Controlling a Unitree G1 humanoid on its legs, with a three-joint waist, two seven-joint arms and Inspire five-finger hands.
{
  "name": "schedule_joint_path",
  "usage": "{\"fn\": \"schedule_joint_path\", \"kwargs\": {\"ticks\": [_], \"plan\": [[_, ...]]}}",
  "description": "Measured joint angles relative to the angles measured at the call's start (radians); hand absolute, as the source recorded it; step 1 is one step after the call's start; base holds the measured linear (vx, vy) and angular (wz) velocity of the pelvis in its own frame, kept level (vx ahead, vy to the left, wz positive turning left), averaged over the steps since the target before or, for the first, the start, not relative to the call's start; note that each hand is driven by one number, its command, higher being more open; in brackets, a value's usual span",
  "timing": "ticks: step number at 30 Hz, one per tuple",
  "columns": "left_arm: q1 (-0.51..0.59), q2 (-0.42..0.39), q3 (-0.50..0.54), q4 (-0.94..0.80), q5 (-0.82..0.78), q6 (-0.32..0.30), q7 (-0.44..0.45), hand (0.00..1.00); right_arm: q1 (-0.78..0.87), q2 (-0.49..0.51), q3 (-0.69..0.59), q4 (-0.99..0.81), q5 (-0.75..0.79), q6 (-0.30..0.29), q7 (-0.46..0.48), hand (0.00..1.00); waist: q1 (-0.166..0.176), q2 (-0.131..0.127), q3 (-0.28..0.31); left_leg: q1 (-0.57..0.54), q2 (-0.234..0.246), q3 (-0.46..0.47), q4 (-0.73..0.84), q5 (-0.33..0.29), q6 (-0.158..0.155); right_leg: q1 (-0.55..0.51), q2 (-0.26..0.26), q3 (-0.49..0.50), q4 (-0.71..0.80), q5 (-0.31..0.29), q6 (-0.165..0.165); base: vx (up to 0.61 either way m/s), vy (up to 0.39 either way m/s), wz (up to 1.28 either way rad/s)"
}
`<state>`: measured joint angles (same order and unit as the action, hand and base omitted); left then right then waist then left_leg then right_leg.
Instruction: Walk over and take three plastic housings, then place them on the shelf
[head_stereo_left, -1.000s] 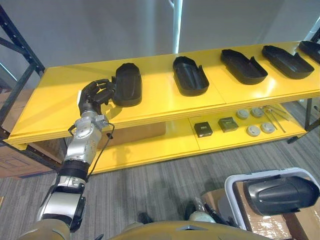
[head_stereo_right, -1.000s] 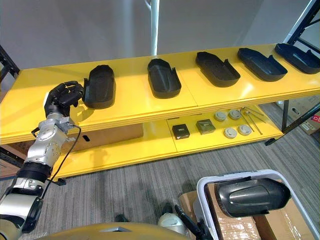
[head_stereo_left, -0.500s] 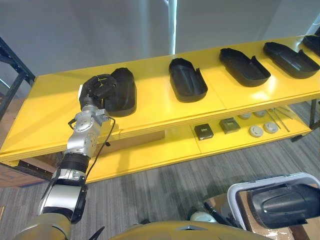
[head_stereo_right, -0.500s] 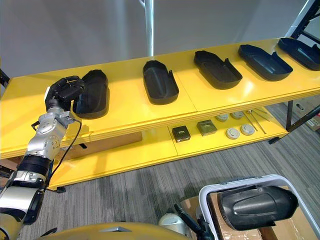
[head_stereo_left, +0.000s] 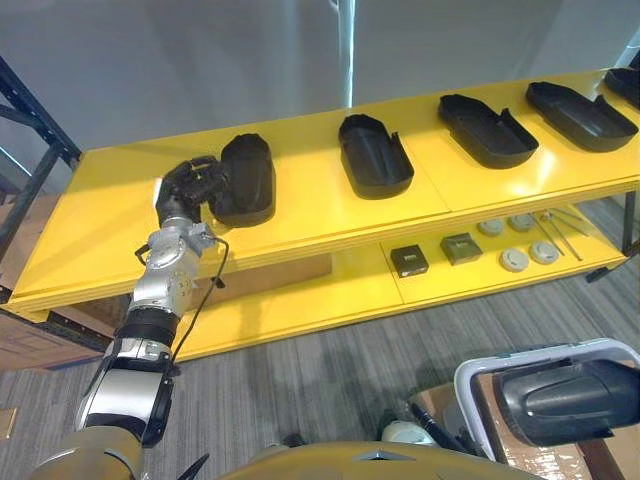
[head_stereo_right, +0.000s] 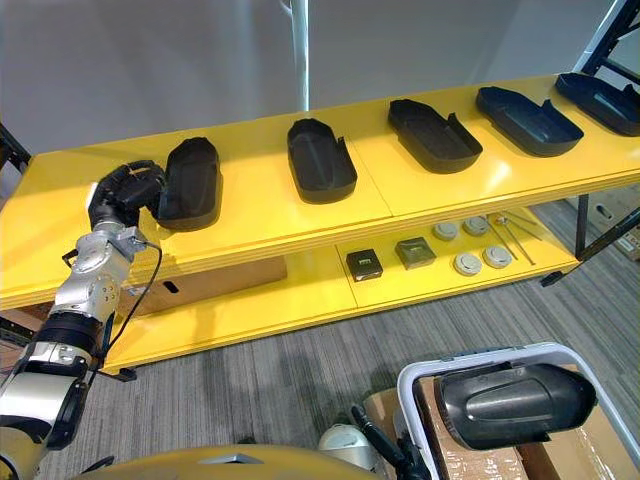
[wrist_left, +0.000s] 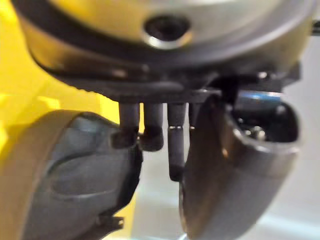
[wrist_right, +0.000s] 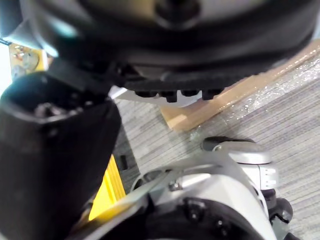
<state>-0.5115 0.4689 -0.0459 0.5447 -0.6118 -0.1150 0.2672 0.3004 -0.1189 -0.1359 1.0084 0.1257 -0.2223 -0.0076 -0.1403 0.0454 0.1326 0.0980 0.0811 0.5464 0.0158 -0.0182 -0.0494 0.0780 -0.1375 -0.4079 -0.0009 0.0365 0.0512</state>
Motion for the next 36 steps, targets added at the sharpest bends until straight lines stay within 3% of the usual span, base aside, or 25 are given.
{"fn": "schedule_joint_path", "kwargs": {"ticks": [3, 5, 10, 15, 21, 26, 29, 36], "plan": [[0.005, -0.001, 0.029, -0.149, 0.157, -0.069, 0.105, 1.00, 0.000, 0.001, -0.004, 0.003, 0.001, 0.000, 0.000, 1.00, 0.006, -0.001, 0.001, -0.009, -0.001, -0.006, 0.001, 0.008, 0.013, -0.004, 0.000, -0.002, 0.001, 0.003, 0.000, 0.07, 0.023, 0.06], [0.015, -0.001, 0.052, -0.325, 0.345, -0.105, 0.192, 1.00, -0.002, 0.002, -0.013, 0.008, 0.002, 0.000, 0.000, 1.00, 0.022, -0.001, 0.001, -0.002, -0.003, -0.011, 0.001, 0.008, 0.015, 0.006, 0.000, -0.005, 0.000, 0.002, -0.002, 0.09, 0.031, 0.04], [0.132, 0.000, 0.063, -0.627, 0.661, -0.112, 0.211, 1.00, -0.012, -0.003, -0.015, 0.015, 0.019, -0.001, -0.001, 1.00, 0.046, 0.009, -0.003, 0.018, -0.003, -0.031, -0.001, 0.003, 0.014, 0.037, 0.000, -0.027, -0.002, -0.009, -0.005, 0.04, 0.015, 0.12], [0.388, 0.001, 0.053, -0.673, 0.909, -0.045, 0.110, 1.00, -0.026, -0.025, -0.019, 0.046, 0.018, -0.001, -0.005, 1.00, 0.065, 0.038, -0.019, 0.012, -0.006, -0.058, -0.012, -0.004, 0.002, 0.048, -0.002, -0.057, -0.007, -0.017, 0.001, -0.03, 0.004, 0.14], [0.555, 0.001, 0.011, -0.673, 0.977, 0.000, 0.023, 1.00, -0.045, -0.029, -0.012, 0.063, 0.019, -0.001, -0.013, 1.00, 0.100, 0.036, -0.018, -0.004, -0.017, -0.088, -0.044, 0.018, -0.003, 0.043, -0.002, -0.085, -0.020, -0.013, 0.005, -0.02, 0.018, 0.18], [0.644, 0.004, 0.002, -0.704, 1.013, 0.008, -0.054, 1.00, -0.073, -0.033, -0.009, 0.091, 0.019, -0.001, -0.016, 1.00, 0.116, 0.036, -0.018, -0.006, -0.024, -0.097, -0.053, 0.026, 0.007, 0.044, -0.004, -0.095, -0.023, -0.010, 0.008, 0.05, 0.035, 0.07], [0.678, 0.027, -0.025, -0.756, 1.024, 0.006, -0.159, 1.00, -0.104, -0.037, -0.012, 0.116, 0.019, 0.000, -0.018, 1.00, 0.130, 0.038, -0.017, -0.020, -0.030, -0.113, -0.052, 0.032, 0.015, 0.043, -0.008, -0.114, -0.028, -0.010, 0.008, 0.09, 0.037, 0.17], [0.679, 0.062, -0.043, -0.785, 1.029, 0.007, -0.300, 1.00, -0.145, -0.055, -0.014, 0.135, 0.020, -0.001, -0.011, 1.00, 0.141, 0.058, -0.010, -0.021, -0.034, -0.121, -0.054, 0.033, 0.016, 0.046, -0.011, -0.124, -0.029, -0.010, 0.009, 0.03, 0.019, 0.04]]}}
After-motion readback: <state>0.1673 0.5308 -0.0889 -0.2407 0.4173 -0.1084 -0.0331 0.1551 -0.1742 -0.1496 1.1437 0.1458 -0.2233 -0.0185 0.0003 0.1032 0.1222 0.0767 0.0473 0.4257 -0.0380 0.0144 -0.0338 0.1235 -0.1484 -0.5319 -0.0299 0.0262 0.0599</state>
